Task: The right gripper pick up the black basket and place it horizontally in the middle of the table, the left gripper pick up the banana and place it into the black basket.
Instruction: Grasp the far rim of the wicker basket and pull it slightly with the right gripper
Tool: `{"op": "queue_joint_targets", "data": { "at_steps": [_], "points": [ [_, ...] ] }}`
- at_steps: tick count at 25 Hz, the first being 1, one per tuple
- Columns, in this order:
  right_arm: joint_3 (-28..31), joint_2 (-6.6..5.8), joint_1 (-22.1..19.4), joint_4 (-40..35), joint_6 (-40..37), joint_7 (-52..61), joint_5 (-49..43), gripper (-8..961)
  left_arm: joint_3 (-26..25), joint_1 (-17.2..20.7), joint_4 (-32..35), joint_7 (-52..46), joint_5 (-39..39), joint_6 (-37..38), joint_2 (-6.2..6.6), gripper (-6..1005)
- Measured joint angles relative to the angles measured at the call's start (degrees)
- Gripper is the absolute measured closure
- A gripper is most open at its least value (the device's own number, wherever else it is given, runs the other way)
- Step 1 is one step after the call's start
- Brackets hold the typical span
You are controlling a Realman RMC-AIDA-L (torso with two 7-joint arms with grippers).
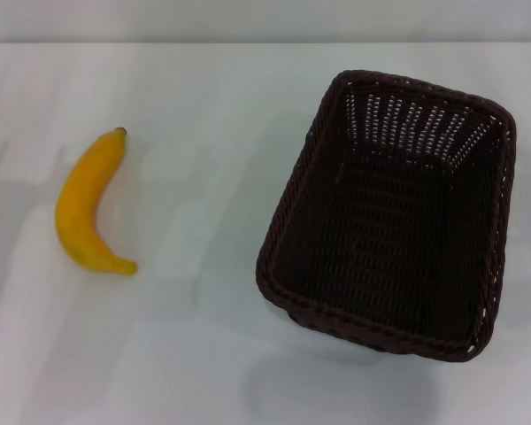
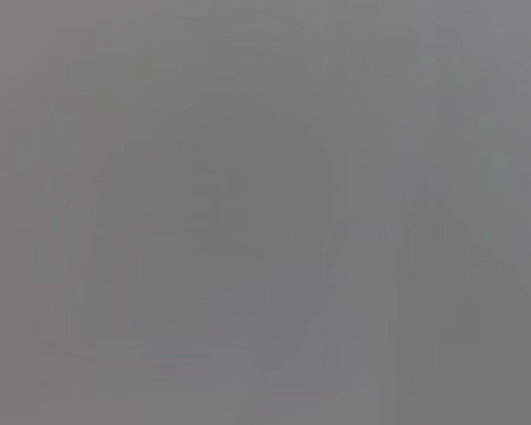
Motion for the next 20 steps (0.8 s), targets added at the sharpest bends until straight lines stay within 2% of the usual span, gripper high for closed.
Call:
{"op": "queue_joint_targets", "data": {
  "at_steps": [6, 9, 14, 20],
  "points": [
    [-0.36, -0.21, 0.36, -2.0, 1.66, 1.36, -1.44, 269, 0.02, 0.21, 0.0, 0.0, 0.0, -0.01, 0.0, 120],
    [-0.38, -0.21, 0.33, -7.13, 6.26, 3.87, -5.75, 270, 0.03, 0.21, 0.0, 0.0, 0.0, -0.01, 0.0, 120],
    [-0.29, -0.43, 0.26, -18.56, 15.82, 15.33, -19.95, 271, 0.02, 0.35, -0.06, 0.0, 0.0, -0.01, 0.0, 120],
    [0.15, -1.7, 2.41, -29.46, 22.02, 35.8, -40.41, 272, 0.02, 0.39, -0.1, 0.0, 0.0, -0.01, 0.0, 120]
  ]
}}
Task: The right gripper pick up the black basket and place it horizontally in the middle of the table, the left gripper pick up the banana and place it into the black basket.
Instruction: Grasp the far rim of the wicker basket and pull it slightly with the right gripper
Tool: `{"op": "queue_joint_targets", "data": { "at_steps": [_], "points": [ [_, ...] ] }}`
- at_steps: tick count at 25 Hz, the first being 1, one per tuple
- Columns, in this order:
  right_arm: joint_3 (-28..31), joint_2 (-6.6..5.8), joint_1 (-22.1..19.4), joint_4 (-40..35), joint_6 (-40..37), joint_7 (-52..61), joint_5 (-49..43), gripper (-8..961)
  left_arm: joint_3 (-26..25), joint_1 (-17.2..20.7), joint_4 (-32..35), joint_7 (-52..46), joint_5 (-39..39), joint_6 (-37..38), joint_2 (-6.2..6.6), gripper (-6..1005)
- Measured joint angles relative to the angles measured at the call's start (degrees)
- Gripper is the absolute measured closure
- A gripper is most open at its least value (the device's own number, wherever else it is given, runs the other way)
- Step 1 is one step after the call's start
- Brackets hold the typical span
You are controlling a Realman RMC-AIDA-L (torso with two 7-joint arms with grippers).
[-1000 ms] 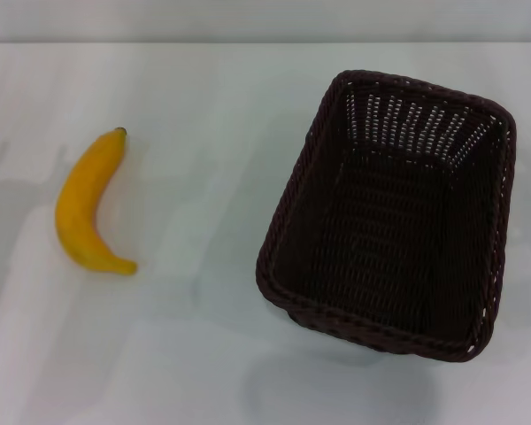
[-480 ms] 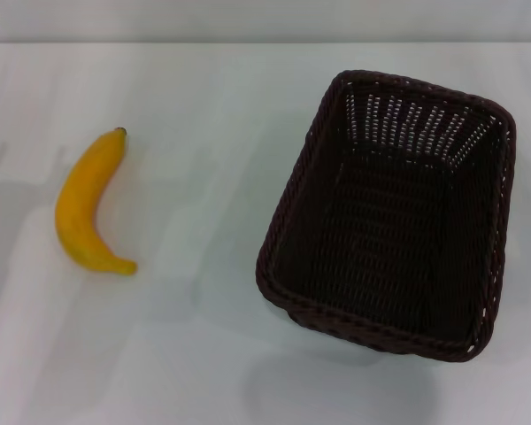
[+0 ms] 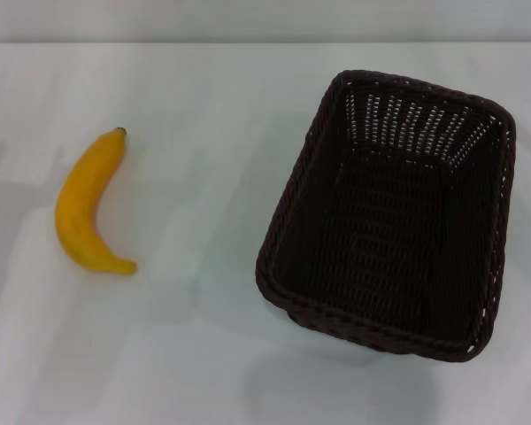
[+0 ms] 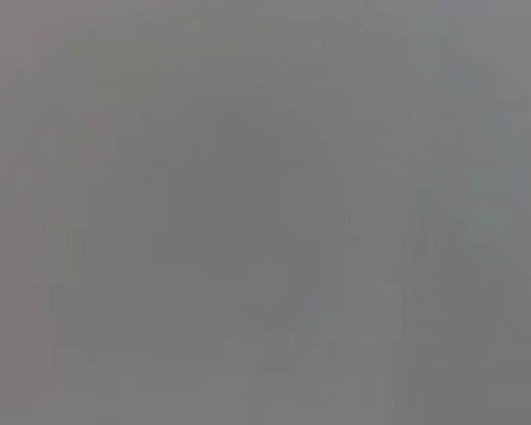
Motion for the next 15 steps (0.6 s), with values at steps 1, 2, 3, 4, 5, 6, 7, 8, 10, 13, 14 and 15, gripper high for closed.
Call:
{"op": "queue_joint_targets", "data": {
  "at_steps": [1, 2, 3, 4, 5, 6, 7, 8, 10, 13, 14, 15],
  "points": [
    [0.01, -0.48, 0.76, -1.1, -0.03, 3.85, -3.38, 273, 0.0, 0.0, 0.0, 0.0, 0.0, 0.0, 0.0, 120],
    [0.01, -0.92, 1.4, -1.97, -0.3, 7.0, -5.94, 273, 0.0, 0.0, 0.0, 0.0, 0.0, 0.0, 0.0, 120],
    [0.04, -1.5, 2.3, -2.73, -0.83, 10.29, -8.65, 273, 0.0, -0.02, -0.01, -0.01, 0.0, 0.0, 0.0, 120],
    [0.05, -2.04, 3.23, -3.18, -1.69, 13.5, -11.34, 273, 0.06, -0.03, -0.04, -0.12, 0.0, 0.0, 0.0, 120],
    [0.05, -2.64, 4.32, -3.52, -2.69, 16.38, -13.84, 274, 0.16, -0.06, -0.06, -0.3, 0.0, 0.0, 0.0, 120],
    [0.08, -3.01, 5.13, -3.63, -3.52, 18.29, -15.58, 274, 0.32, -0.08, -0.09, -0.47, 0.0, 0.0, 0.02, 120],
    [0.09, -3.44, 6.33, -3.78, -4.64, 20.8, -17.99, 274, 0.48, -0.09, -0.09, -0.64, 0.0, 0.02, 0.06, 120],
    [0.1, -3.74, 7.4, -3.87, -5.53, 22.61, -19.78, 274, 0.64, -0.09, -0.09, -0.79, 0.0, 0.08, 0.1, 120],
    [0.11, -4.0, 9.35, -4.0, -7.08, 25.11, -22.9, 275, 0.79, -0.08, -0.08, -0.84, 0.0, 0.53, 0.14, 120],
    [0.11, -4.16, 12.62, -4.59, -8.76, 29.08, -28.47, 276, 1.18, -0.02, 0.02, -0.84, 0.02, 1.25, 0.16, 120],
    [0.11, -4.18, 14.05, -5.02, -9.14, 30.85, -31.29, 276, 1.31, -0.02, 0.02, -0.84, 0.05, 1.29, 0.21, 120],
    [0.11, -4.18, 14.43, -5.12, -9.27, 31.4, -32.17, 276, 1.43, -0.01, 0.03, -0.84, 0.06, 1.31, 0.25, 120]
  ]
}}
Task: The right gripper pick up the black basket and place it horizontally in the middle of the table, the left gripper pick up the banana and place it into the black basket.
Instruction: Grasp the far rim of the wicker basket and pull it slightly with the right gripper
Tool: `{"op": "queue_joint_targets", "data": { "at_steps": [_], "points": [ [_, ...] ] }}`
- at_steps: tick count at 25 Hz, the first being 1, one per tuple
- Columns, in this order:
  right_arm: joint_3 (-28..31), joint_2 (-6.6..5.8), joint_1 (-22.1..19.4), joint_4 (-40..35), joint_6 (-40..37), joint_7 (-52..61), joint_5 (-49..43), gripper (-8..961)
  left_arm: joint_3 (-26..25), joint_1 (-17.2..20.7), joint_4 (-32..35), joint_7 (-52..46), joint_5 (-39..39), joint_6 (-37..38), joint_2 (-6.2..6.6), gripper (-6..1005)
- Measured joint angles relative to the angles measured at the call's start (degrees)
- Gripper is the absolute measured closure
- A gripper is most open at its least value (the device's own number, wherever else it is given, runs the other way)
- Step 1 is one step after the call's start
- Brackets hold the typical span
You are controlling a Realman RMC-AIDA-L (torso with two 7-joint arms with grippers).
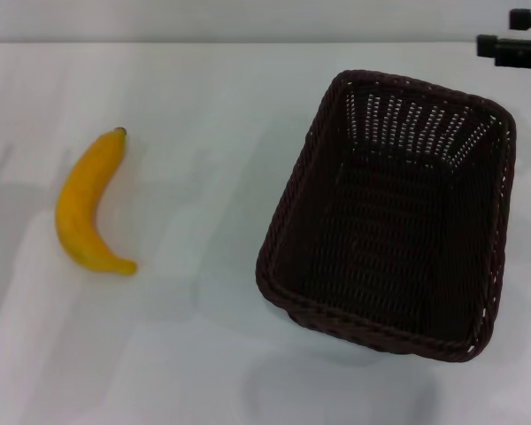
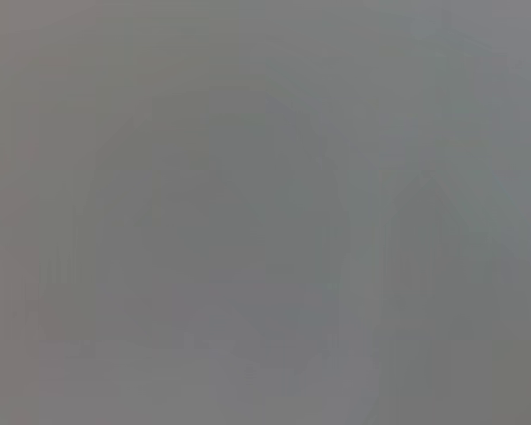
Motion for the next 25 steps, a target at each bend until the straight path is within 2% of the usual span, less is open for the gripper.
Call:
{"op": "queue_joint_targets", "data": {
  "at_steps": [8, 10, 11, 12, 19, 25],
  "points": [
    [-0.04, -0.04, 10.79, -0.76, -4.78, 12.47, -20.36, 278, 0.26, -0.08, -0.35, 0.01, 0.04, 0.11, 0.18, 120],
    [-0.03, 0.13, 13.6, -0.56, -7.14, 14.99, -24.52, 278, 0.28, -0.05, -0.53, 0.02, 0.04, 0.11, 0.19, 120],
    [-0.03, 0.13, 13.6, -0.56, -7.14, 14.99, -24.52, 279, 0.29, -0.03, -0.68, 0.03, 0.03, 0.1, 0.19, 120],
    [-0.23, 0.43, 15.82, -0.41, -9.38, 16.55, -27.35, 279, 0.31, -0.03, -0.82, 0.03, 0.04, 0.07, 0.17, 121],
    [-0.73, 1.3, 18.77, -0.23, -13.49, 17.78, -31.34, 280, 0.33, -0.04, -1.91, 0.05, 0.03, -0.33, 0.11, 121],
    [-2.06, 2.87, 21.79, 1.4, -14.27, 19.16, -36.91, 282, 0.33, -0.49, -2.54, 0.05, 0.03, -0.51, 0.1, 121]
  ]
}}
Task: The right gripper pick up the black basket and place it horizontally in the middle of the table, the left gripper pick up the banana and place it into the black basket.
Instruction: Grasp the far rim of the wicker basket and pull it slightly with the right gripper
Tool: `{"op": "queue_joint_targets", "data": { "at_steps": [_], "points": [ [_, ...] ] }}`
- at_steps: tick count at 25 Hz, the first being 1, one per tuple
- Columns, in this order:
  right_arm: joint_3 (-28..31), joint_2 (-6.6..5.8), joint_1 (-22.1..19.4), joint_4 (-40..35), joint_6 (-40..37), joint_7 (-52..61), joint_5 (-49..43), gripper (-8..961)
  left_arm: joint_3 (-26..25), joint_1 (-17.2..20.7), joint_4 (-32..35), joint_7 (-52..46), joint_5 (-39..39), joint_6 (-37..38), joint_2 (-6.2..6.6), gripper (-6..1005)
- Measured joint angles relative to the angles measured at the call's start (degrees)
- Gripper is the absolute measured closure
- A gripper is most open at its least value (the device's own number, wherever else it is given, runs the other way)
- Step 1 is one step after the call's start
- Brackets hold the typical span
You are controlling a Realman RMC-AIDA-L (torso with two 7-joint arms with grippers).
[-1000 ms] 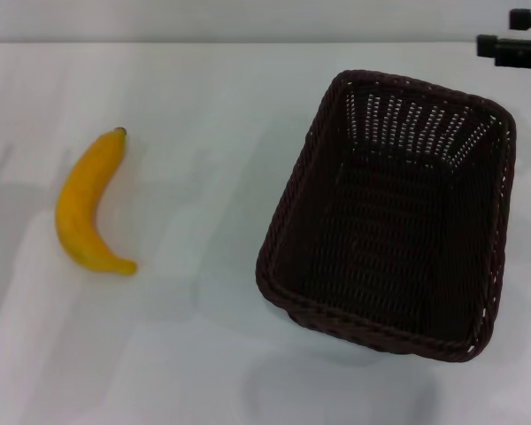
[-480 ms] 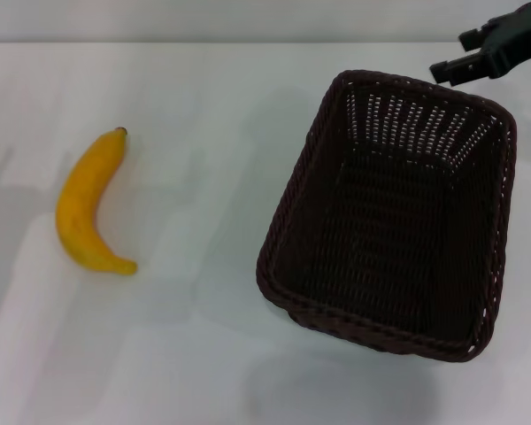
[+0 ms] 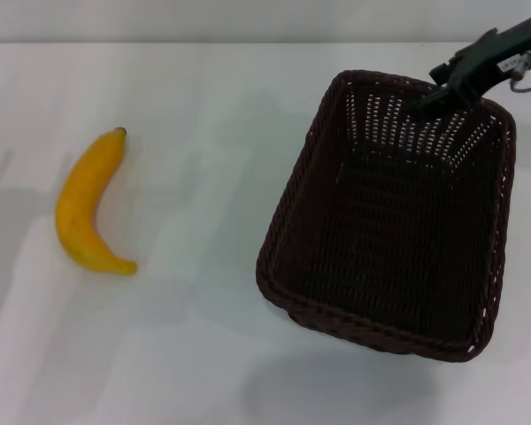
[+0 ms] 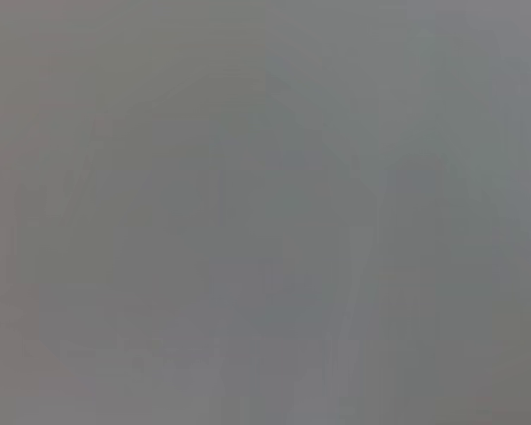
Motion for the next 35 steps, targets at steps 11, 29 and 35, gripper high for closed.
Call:
{"op": "queue_joint_targets", "data": {
  "at_steps": [11, 29, 35],
  "points": [
    [-0.05, 0.45, 2.63, 2.8, 4.96, -0.63, -1.13, 284, 0.0, 0.08, -0.15, 0.0, 0.0, 0.0, -0.01, 121],
    [-0.76, 1.65, 3.44, 7.66, 10.23, -0.79, -3.6, 289, -0.02, 0.27, -1.44, 0.0, -0.03, -1.41, -0.09, 121],
    [-0.53, 1.88, 3.78, 8.79, 10.51, -0.48, -6.03, 290, -0.16, 0.09, -1.59, 0.0, -0.09, -1.48, -0.09, 121]
  ]
}}
